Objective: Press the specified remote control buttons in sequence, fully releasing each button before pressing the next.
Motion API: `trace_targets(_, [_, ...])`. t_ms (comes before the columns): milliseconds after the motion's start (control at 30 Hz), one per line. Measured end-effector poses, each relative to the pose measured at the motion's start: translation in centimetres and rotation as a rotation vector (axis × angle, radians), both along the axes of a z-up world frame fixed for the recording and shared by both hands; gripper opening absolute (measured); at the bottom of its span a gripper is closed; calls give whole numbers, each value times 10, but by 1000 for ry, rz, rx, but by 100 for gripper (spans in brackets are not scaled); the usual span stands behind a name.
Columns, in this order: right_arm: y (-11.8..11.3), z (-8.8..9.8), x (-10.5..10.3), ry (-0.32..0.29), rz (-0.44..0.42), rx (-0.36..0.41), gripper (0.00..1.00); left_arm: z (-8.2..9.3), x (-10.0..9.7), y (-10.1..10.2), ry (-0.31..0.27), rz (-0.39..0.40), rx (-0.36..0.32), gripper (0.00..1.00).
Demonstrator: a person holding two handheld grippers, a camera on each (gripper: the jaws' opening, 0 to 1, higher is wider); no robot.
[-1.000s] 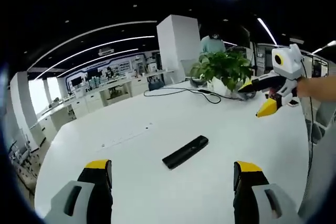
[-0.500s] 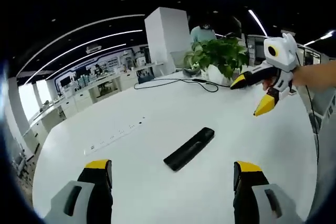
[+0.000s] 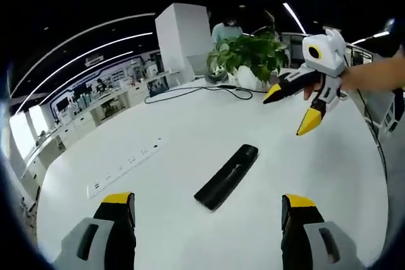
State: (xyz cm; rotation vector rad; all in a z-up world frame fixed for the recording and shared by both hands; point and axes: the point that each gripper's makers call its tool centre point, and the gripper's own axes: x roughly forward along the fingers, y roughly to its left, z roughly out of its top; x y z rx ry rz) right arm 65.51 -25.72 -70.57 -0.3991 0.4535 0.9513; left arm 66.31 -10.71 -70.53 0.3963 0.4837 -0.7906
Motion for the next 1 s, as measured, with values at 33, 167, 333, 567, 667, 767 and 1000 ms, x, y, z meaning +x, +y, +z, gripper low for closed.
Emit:
trace_targets(33, [0, -2, 1, 1, 7, -4, 60, -2, 1, -2, 3, -12, 0, 100])
trace_targets(167, [2, -9, 7, 6, 34, -24, 59, -8, 2, -8, 7, -64, 22, 100])
trace_targets(333, [6, -13, 13, 11, 54, -25, 59, -19, 3, -13, 26, -99, 39, 100])
trace_targets(567, [10, -23, 18, 20, 83, -50, 58, -30, -1, -19, 69, -184, 61, 90])
trace_targets(667, [11, -28, 19, 22, 108, -67, 57, -31, -3, -22, 85, -216, 65, 80])
trace_targets(767, [13, -31, 23, 22, 126, -76, 58, -30, 5, -21, 80, -220, 49, 83])
trace_targets(1000, [18, -39, 28, 38, 159, -94, 57, -39, 6, -22, 96, -271, 79, 83])
